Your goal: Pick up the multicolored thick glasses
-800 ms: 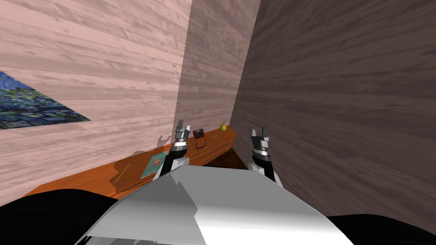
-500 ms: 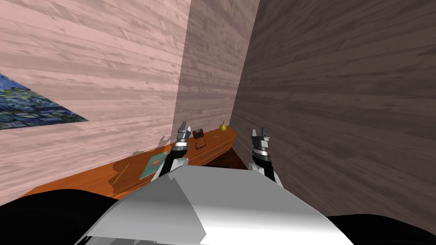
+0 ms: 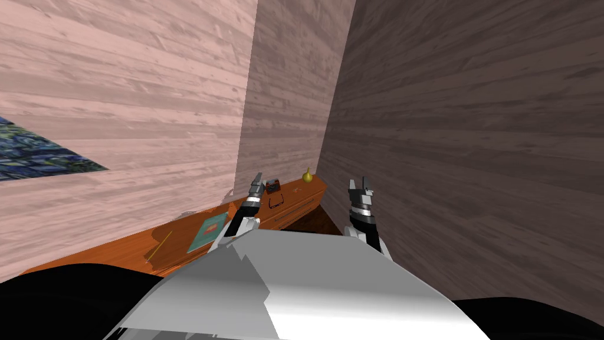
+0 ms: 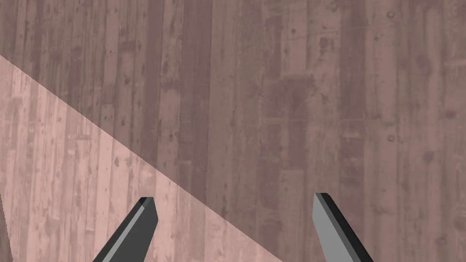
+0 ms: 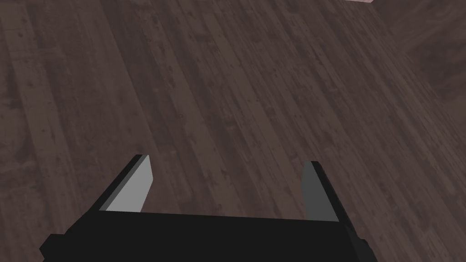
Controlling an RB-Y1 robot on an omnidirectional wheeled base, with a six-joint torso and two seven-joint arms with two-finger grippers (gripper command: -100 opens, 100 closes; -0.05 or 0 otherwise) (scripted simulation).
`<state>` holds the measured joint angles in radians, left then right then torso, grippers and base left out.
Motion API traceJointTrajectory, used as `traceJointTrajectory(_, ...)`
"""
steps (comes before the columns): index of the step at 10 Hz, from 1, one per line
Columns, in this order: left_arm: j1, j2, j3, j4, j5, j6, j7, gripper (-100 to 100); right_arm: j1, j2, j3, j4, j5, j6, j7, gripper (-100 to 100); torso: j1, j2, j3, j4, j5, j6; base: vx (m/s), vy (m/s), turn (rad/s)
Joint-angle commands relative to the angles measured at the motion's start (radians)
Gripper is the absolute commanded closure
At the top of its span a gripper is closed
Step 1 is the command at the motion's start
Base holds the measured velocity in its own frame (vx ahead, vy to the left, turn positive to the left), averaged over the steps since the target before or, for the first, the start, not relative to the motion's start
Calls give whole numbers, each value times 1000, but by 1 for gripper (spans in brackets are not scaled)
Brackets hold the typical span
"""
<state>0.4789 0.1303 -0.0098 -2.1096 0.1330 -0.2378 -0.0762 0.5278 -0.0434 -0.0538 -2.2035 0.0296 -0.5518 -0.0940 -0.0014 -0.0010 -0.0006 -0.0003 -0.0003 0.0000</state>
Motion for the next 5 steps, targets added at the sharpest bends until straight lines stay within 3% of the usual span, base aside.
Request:
traceJointTrajectory(1, -21, 1, 6, 49, 6, 36, 13, -100, 0, 0, 0, 0, 0, 0, 0, 0, 0, 0, 0, 0, 0, 0, 19, -23, -38)
traceJointTrajectory(5, -71, 11, 35, 162, 32, 131, 56, -100, 0, 0, 0, 0, 0, 0, 0, 0, 0, -1, 0, 0, 0, 0, 20, -30, -37)
